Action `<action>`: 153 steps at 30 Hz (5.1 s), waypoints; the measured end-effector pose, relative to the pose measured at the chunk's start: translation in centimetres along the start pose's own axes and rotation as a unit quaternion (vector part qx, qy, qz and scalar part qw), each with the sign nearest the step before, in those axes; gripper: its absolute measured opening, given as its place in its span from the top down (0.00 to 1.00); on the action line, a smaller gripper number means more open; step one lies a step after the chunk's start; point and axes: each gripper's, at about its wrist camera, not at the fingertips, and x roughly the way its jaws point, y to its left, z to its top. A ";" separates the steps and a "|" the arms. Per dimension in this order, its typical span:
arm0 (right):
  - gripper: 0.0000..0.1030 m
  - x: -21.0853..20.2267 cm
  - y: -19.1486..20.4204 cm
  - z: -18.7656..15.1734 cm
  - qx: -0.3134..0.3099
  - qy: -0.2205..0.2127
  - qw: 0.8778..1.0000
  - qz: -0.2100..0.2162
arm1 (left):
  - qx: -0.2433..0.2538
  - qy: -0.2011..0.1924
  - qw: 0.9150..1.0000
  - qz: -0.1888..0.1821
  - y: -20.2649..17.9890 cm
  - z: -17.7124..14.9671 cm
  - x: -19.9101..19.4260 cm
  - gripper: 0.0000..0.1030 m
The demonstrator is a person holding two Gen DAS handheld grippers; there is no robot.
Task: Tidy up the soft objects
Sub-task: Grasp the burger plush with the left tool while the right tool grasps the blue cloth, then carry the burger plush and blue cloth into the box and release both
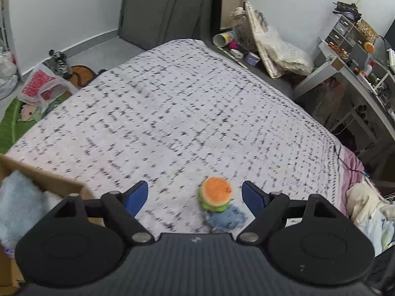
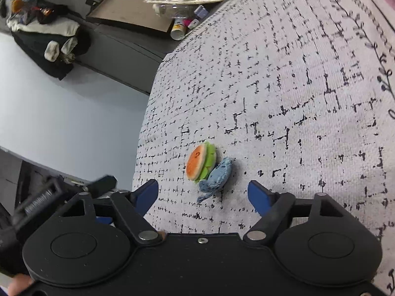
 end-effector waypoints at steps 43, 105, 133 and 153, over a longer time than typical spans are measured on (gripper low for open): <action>0.84 3.8 -1.7 0.2 -0.026 0.032 0.999 0.036 | -0.015 0.035 0.998 -0.056 -0.5 -2.8 9.2 0.64; 0.84 -8.6 12.5 -11.3 -0.205 -0.054 0.975 0.068 | -0.078 -0.079 0.993 -0.043 10.5 -8.7 -12.1 0.64; 0.84 -2.6 17.2 -14.9 -0.252 0.010 0.966 0.062 | -0.208 -0.037 0.976 -0.056 18.9 -8.2 -8.6 0.45; 0.55 -2.4 18.5 -17.8 -0.296 0.048 0.953 0.037 | -0.232 -0.051 0.970 -0.045 20.8 -8.2 -9.9 0.26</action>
